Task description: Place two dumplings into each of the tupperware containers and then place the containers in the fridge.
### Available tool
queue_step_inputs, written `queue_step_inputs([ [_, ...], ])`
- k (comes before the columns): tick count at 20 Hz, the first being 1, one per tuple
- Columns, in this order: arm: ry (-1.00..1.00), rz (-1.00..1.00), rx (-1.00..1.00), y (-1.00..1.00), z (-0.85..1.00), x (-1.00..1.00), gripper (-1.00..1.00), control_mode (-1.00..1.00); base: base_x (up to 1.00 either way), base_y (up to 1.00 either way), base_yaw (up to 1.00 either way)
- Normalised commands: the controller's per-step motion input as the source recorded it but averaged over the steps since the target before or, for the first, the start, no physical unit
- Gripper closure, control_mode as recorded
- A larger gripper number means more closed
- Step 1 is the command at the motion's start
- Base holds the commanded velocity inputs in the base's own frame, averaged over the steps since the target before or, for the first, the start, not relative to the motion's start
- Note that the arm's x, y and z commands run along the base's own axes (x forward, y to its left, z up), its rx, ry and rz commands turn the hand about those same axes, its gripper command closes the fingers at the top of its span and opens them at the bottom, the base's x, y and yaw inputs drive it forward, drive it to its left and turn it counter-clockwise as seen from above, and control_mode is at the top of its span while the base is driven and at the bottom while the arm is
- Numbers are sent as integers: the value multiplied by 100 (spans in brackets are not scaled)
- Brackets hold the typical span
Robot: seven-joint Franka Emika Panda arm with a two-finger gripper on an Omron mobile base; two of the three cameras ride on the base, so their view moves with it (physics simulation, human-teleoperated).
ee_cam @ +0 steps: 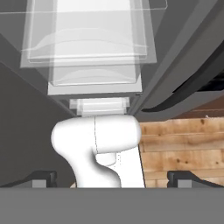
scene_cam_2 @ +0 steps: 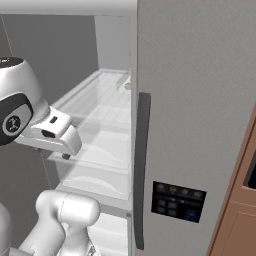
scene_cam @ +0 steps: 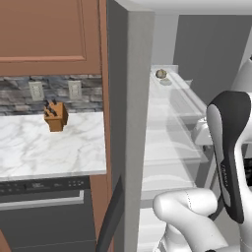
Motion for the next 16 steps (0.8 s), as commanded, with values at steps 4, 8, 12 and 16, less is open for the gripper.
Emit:
queue_step_inputs([
  [4,0,0,0,0,0,0,-100,100,-95,-9,0],
  [8,0,0,0,0,0,0,-100,100,-68,-3,0],
  [12,0,0,0,0,0,0,-100,100,-63,44,-23],
  [16,0,0,0,0,0,0,-100,100,-16,73,-16],
])
